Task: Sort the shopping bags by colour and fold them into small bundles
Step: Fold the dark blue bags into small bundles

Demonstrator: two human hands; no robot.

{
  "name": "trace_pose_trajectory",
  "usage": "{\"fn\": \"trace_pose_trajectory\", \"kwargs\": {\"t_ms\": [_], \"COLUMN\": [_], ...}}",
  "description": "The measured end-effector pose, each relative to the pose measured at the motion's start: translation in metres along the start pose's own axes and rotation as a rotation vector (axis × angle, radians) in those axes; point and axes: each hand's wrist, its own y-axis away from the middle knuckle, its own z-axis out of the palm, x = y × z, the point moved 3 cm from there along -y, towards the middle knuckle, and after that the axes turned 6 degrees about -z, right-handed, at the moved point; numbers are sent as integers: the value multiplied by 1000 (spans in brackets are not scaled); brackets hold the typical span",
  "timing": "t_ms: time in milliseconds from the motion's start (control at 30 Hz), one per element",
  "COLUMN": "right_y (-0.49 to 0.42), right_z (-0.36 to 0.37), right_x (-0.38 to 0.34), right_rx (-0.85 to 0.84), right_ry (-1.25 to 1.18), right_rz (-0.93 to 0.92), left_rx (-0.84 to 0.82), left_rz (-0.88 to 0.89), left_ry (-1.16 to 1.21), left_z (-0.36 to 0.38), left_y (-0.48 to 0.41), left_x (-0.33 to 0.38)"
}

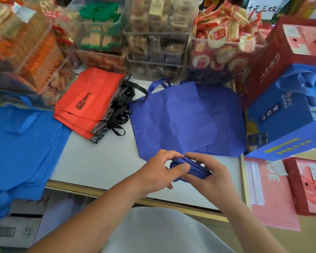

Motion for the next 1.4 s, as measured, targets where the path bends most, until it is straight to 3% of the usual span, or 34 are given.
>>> {"fn": "trace_pose_trajectory", "kwargs": {"t_ms": [67,233,433,500,667,933,1033,1267,1400], "right_y": [3,5,5,4,4,12,14,18,15], "right_z": [-5,-4,-8,-6,-7,-18,-20,-13,-20], "right_x": [4,-2,7,8,10,9,11,22,19], "right_rx": [-7,-68,128,129,59,-102,-118,-224,-162], "right_ry": [-79,-188,-222,-262,-228,-23,53,174,105], "right_rz": [102,137,209,219,193,31,-3,-87,-54], "left_rx": [8,-49,129,113,146,-4,-56,109,92], "left_rz": [-2,45,-54,-71,-81,-239,-235,-184,-175], "left_ry": [67,82,237,167,72,380,354,78,282], "left_z": [-3,1,-4,0,5,2,7,7,9], "left_y": [1,5,0,-2,-6,-8,-8,-8,-9], "left_x": [-3,1,7,1,-11,1,7,-3,-1]}}
